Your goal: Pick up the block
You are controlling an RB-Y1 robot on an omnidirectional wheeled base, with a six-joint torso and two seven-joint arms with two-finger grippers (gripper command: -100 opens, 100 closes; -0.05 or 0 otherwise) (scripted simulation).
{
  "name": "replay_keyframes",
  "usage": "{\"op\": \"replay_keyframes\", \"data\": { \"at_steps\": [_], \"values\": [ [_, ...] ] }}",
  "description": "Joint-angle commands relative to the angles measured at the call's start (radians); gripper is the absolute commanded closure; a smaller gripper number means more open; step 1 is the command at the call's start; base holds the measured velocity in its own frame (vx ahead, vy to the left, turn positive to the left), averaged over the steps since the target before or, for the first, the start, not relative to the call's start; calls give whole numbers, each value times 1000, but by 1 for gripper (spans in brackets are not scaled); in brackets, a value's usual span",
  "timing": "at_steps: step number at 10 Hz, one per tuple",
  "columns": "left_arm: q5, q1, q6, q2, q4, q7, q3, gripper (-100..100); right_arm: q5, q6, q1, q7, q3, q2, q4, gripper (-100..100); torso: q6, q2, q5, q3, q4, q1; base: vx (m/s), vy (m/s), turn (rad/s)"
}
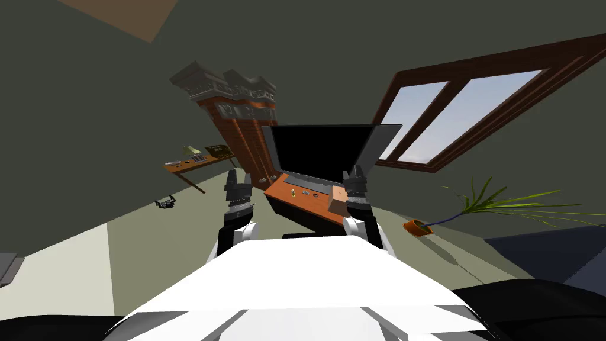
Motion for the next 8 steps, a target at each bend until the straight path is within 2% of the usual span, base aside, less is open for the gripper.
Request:
{"op": "replay_keyframes", "data": {
  "at_steps": [1,4,8],
  "values": [
    [0,0,0,0,0,0,0,0,14,-10,-4,5,2,-31,15,-100,0,0,0,0,0,0,-16,31,110],
    [0,0,0,0,0,0,0,0,51,-33,-12,15,7,-90,56,-100,0,2,1,1,0,3,-24,57,141],
    [0,0,0,0,0,0,0,0,136,-76,-34,30,24,-199,154,-100,0,1,1,0,0,5,-9,75,213]
  ]
}}
